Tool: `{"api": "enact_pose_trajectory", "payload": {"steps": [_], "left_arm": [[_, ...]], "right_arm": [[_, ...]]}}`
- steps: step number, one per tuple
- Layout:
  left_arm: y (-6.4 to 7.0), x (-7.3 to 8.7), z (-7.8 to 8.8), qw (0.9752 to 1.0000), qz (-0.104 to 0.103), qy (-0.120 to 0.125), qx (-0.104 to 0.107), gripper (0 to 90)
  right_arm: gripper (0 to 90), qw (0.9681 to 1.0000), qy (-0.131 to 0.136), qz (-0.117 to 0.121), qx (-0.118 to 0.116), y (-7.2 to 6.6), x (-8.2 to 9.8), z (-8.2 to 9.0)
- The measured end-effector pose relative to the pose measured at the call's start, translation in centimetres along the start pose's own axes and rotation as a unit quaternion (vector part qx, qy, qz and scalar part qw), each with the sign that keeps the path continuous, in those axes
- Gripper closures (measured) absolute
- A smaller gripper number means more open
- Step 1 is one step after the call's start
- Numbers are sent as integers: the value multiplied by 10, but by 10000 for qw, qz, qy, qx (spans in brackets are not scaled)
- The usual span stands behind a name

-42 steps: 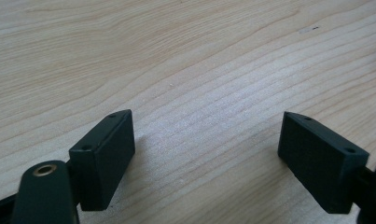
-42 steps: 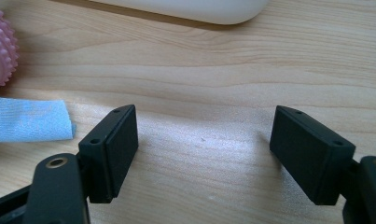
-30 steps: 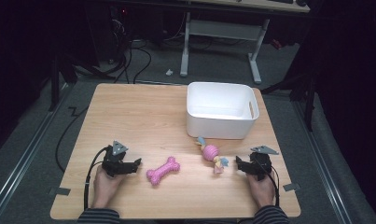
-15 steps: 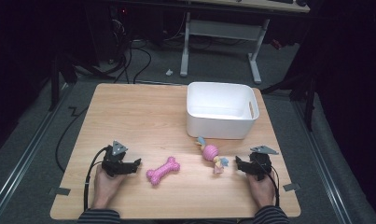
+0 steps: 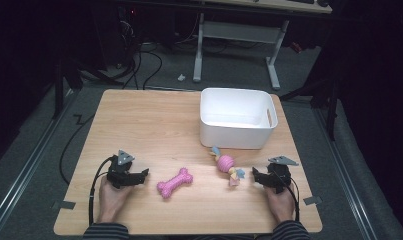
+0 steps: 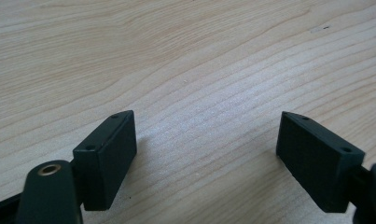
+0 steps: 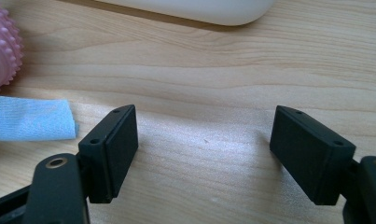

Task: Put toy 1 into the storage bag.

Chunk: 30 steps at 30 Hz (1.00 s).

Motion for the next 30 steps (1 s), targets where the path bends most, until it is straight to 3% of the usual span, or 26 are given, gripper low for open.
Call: {"api": "enact_pose_trajectory", "payload": {"steps": [11, 17, 23, 27, 30], "left_arm": [[-5, -3, 16, 9996, 170, 186, 160, 209], [-4, -10, 29, 9977, 411, 311, 450, 186], [-2, -13, 34, 9978, 362, 232, 495, 182], [-3, -21, 42, 9969, 383, 442, 520, 182], [-2, -27, 44, 9963, 384, 452, 626, 177]], "right_arm": [[229, 10000, -3, 18, 6, 0, 0, 0], [228, 10000, 0, 29, -4, 0, 0, 0], [228, 10000, -7, 43, -16, -1, 0, 0], [230, 10000, 2, 50, -7, -1, 0, 0], [233, 10000, 10, 61, -13, -1, 0, -1]]}}
Point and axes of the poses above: each handheld gripper's, and its own axes: z roughly backward along the jaws, x roughly out of its underside, y roughly to its right, the point moved 3 cm from there along -z, roughly forward along the jaws, and after that the axes turned 2 degrees about y, right-handed, at the moved point
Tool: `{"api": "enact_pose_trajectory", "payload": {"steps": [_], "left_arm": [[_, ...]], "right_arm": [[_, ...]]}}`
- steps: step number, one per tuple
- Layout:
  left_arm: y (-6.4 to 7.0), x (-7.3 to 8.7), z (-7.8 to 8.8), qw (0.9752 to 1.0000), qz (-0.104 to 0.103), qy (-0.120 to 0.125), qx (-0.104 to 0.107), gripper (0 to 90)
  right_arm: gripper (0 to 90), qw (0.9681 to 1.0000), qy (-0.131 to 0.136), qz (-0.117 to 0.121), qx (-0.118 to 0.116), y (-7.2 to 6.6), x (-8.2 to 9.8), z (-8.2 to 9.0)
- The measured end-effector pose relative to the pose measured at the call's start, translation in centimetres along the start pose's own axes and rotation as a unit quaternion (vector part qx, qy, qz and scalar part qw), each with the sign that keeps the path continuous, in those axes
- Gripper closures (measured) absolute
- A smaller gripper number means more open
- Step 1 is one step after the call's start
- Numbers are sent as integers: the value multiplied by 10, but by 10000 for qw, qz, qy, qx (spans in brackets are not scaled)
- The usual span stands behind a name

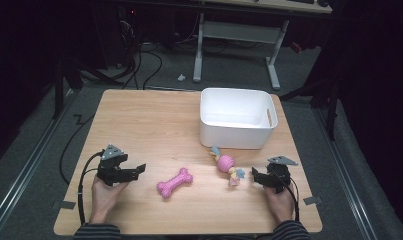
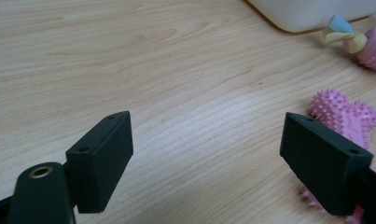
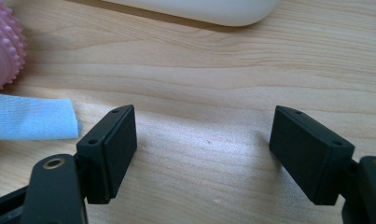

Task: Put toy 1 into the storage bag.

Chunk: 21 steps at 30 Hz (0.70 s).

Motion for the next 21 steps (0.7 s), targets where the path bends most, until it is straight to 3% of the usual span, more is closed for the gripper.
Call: {"api": "enact_pose_trajectory", "payload": {"steps": [4, 12, 14, 17, 21], "left_arm": [[7, -9, 4, 9999, -126, 30, 94, 171], [19, -17, 13, 9989, -64, 142, 445, 174], [20, -19, 13, 9991, -140, 104, 385, 173], [25, -19, 14, 9986, -144, 166, 477, 187], [31, -18, 11, 9986, -297, 211, 375, 199]], "right_arm": [[233, 10000, -2, 2, -5, 0, 0, 0], [234, 10000, -10, 44, -72, -2, 1, 1], [234, 9999, -4, 74, -88, -2, 0, 0], [234, 9999, -13, 103, -128, -3, 0, 1], [234, 9998, -8, 116, -148, -4, 0, 1]]}}
Point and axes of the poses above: each handheld gripper's, and its own axes: z roughly backward along the jaws, x roughly out of its underside, y roughly to its right, the point moved 3 cm from there along -z, roughly forward along the jaws, and after that the axes turned 2 degrees about y, right-handed, at the moved point
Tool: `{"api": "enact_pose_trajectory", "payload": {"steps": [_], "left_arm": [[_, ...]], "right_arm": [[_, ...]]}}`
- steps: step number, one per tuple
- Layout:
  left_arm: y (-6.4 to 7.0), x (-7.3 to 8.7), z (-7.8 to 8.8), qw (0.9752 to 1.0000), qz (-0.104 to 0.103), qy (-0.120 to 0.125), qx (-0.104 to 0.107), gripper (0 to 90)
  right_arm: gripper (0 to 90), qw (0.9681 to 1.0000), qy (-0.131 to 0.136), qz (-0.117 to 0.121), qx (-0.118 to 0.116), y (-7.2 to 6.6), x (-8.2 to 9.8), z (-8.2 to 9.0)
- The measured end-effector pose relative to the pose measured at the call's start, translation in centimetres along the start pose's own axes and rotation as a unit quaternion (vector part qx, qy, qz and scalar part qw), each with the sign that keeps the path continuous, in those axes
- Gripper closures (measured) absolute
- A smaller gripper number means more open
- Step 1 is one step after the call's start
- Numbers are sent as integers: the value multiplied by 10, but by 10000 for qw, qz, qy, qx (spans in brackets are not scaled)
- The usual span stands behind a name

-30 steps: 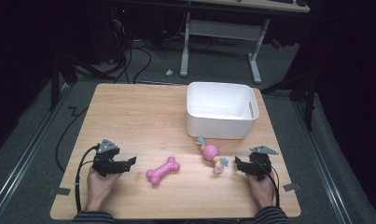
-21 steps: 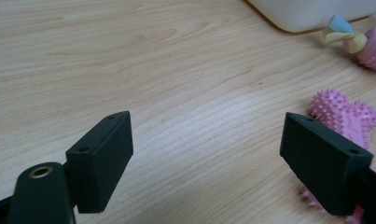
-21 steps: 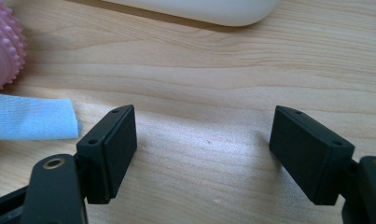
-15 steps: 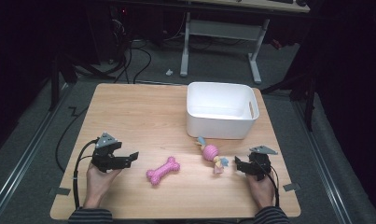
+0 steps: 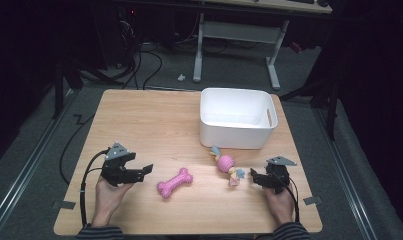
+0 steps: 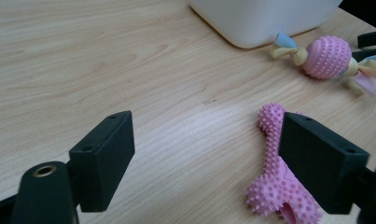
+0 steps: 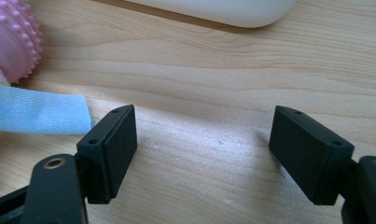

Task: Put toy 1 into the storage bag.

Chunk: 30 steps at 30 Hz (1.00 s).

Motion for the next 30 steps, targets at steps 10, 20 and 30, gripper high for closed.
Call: {"api": "enact_pose_trajectory", "payload": {"steps": [10, 20, 30], "left_arm": [[11, -7, -16, 9994, -116, -277, 143, 211], [25, -10, -26, 9984, -146, -408, 359, 202], [35, -13, -34, 9978, -173, -415, 491, 186]], "right_arm": [[234, 10000, 10, 52, -60, -2, 0, 0], [233, 9999, 2, 104, -113, -3, 1, 1], [236, 9999, 5, 105, -109, -3, 0, 0]]}}
Point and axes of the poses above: each handheld gripper's, and its own axes: z roughly backward along the jaws, x roughly out of its underside, y roughly to its right, the point moved 3 cm from there along -z, roughly forward along the jaws, and after that the axes turned 2 degrees about y, right-handed, at the moved point
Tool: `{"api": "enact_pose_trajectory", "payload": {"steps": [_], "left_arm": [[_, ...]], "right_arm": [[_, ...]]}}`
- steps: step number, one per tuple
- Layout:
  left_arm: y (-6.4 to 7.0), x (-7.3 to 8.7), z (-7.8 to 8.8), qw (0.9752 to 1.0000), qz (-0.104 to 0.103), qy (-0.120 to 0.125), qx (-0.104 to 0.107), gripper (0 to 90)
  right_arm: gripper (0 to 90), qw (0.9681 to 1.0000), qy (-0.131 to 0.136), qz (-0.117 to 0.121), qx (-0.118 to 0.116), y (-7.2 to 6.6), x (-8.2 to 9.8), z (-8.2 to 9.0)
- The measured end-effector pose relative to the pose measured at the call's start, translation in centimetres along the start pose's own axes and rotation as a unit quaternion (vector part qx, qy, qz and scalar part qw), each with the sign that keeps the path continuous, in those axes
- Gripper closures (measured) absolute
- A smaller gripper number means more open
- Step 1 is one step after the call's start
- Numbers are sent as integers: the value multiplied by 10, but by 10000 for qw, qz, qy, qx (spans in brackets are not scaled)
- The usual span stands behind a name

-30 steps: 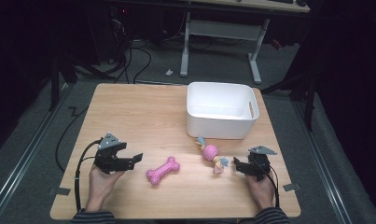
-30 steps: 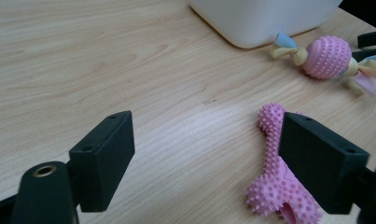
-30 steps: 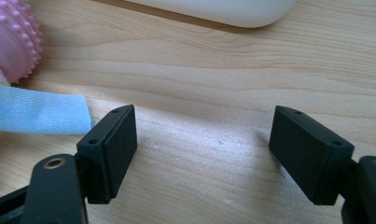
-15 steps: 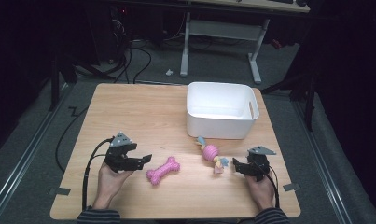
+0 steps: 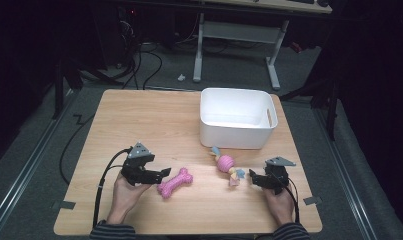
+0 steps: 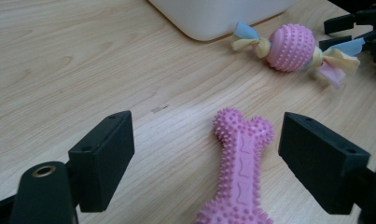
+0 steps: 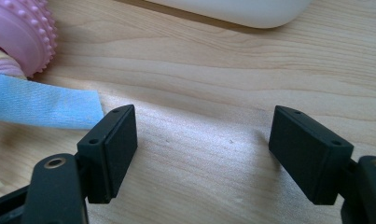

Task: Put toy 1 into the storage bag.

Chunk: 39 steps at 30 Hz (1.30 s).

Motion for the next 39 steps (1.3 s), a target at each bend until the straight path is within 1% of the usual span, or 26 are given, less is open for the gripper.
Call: {"api": "enact_pose_trajectory", "payload": {"steps": [3, 5, 7, 9, 10, 11, 12, 15, 18, 20, 26, 29, 30, 33, 35, 36, 37, 39], "left_arm": [[6, 1, -5, 9999, -99, -101, 5, 177], [8, 1, -10, 9998, -111, -133, 12, 175], [10, 3, -15, 9996, -162, -212, -42, 175], [12, 6, -19, 9990, -259, -332, -124, 175], [12, 7, -21, 9990, -253, -343, -120, 175], [13, 8, -22, 9991, -216, -354, -76, 180], [14, 8, -23, 9991, -224, -361, -70, 180], [14, 9, -27, 9988, -245, -415, 100, 195], [17, 11, -33, 9982, -279, -515, 111, 214], [21, 14, -37, 9969, -393, -654, 171, 227], [26, 19, -48, 9945, -479, -921, 166, 289], [31, 23, -52, 9930, -596, -1020, 49, 323], [32, 24, -53, 9931, -597, -1006, 10, 339], [32, 26, -57, 9924, -599, -1077, -49, 395], [33, 27, -60, 9917, -611, -1128, -62, 403], [34, 28, -61, 9908, -651, -1183, -74, 411], [36, 29, -62, 9896, -729, -1229, -177, 414], [38, 29, -64, 9876, -829, -1305, -259, 419]], "right_arm": [[236, 10000, 3, -1, -12, 0, 0, 0], [238, 10000, 3, 14, -20, 0, 0, 0], [238, 10000, -4, 5, -23, 0, 0, 0], [239, 10000, -8, 45, -73, -1, 0, 0], [239, 10000, -8, 45, -73, -1, 0, 0], [238, 10000, -4, 48, -77, -1, 0, 0], [238, 10000, -4, 48, -77, -1, 0, 0], [239, 10000, -4, 47, -73, -1, 0, 0], [244, 10000, 2, 41, -68, -1, -1, -1], [246, 10000, 1, 52, -78, -1, 0, 0], [246, 10000, 0, 53, -80, -1, 0, 0], [246, 9999, 5, 57, -84, -1, 0, 0], [246, 9999, 8, 66, -87, -1, 0, 0], [245, 9999, 8, 65, -87, -1, 0, 0], [245, 9999, 7, 64, -88, -1, 0, 0], [245, 9999, 6, 64, -87, -1, 0, 0], [245, 9999, 7, 63, -87, -1, 0, 0], [245, 9999, 7, 65, -89, -1, 0, 0]]}}
Point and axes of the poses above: each handheld gripper's, and its own axes: z roughly backward along the jaws, x roughly out of its underside, y roughly to its right, the point moved 3 cm from there along -z, roughly forward along the jaws, and after that the axes turned 2 degrees about y, right-handed, at the moved point
